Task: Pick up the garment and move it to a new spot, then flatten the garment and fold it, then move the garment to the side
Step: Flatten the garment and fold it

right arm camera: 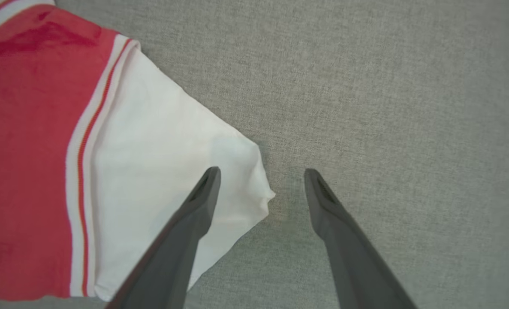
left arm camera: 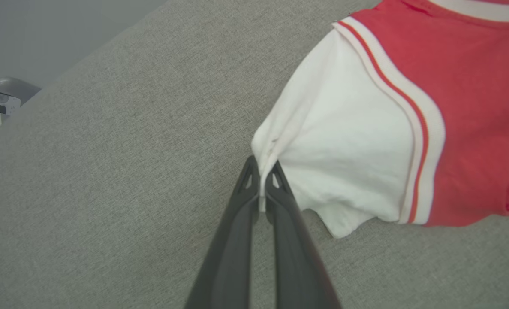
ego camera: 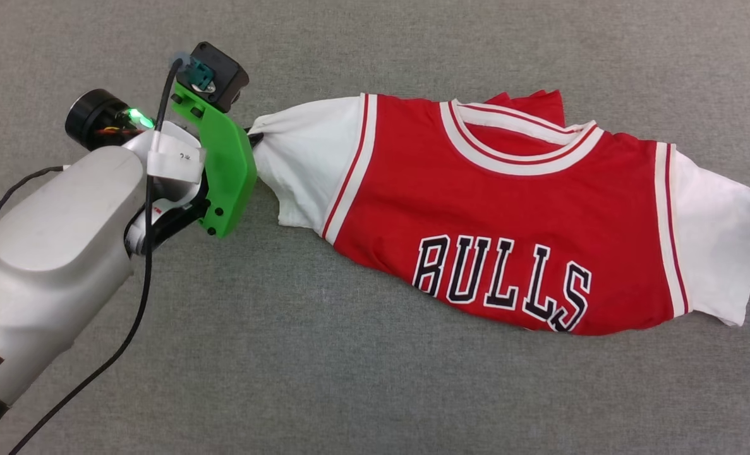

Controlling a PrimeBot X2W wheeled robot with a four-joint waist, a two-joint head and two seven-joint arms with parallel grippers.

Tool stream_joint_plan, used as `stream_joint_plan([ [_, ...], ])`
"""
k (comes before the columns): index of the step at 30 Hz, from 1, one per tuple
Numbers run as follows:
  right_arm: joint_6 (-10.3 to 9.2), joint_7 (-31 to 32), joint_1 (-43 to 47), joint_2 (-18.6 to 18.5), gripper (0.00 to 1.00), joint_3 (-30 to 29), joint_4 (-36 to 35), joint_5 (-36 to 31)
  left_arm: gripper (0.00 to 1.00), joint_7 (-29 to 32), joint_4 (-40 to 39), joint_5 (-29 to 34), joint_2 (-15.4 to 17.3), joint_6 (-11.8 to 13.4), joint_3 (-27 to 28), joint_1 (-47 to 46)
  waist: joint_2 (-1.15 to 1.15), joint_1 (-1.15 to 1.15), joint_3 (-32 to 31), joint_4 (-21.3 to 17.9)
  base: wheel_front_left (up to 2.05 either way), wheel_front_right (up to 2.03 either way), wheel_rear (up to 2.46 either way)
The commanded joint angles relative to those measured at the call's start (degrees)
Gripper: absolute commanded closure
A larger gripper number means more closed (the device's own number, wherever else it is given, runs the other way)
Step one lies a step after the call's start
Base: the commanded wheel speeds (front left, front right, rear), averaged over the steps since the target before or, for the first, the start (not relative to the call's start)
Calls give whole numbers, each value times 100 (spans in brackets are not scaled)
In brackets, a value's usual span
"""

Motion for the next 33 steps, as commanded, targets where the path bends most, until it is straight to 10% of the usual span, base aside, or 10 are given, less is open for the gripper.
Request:
stream_joint_plan([
  [1, -5, -8, -119, 129, 0, 44, 160, 32, 100, -43, -44, 38, -25, 47, 22, -88, 0, 0, 148, 108, 0, 0, 0],
  [12, -5, -284, -163, 735, 0, 825, 1185, 195, 100, -126, -126, 44, -32, 101, 44, -117, 0, 0, 287, 122, 0, 0, 0],
  [13, -5, -403, -182, 728, 73, 873, 1210, 217, 100, -143, -102, 42, -28, 98, 39, -99, 0, 0, 257, 111, 0, 0, 0],
  [14, -5, -518, -202, 716, 100, 896, 1223, 239, 100, -177, -90, 48, -25, 94, 37, -84, 0, 0, 228, 102, 0, 0, 0],
  [24, -5, -2798, -280, -7, 100, 891, 567, 114, 100, -1205, -339, 340, 183, 289, 229, 105, 0, 0, -771, -26, 0, 0, 0],
  [33, -5, -3606, -217, -193, 100, 322, -332, 21, 100, -1705, -1243, 577, 453, 749, 571, -45, 0, 0, -1246, -41, 0, 0, 0],
])
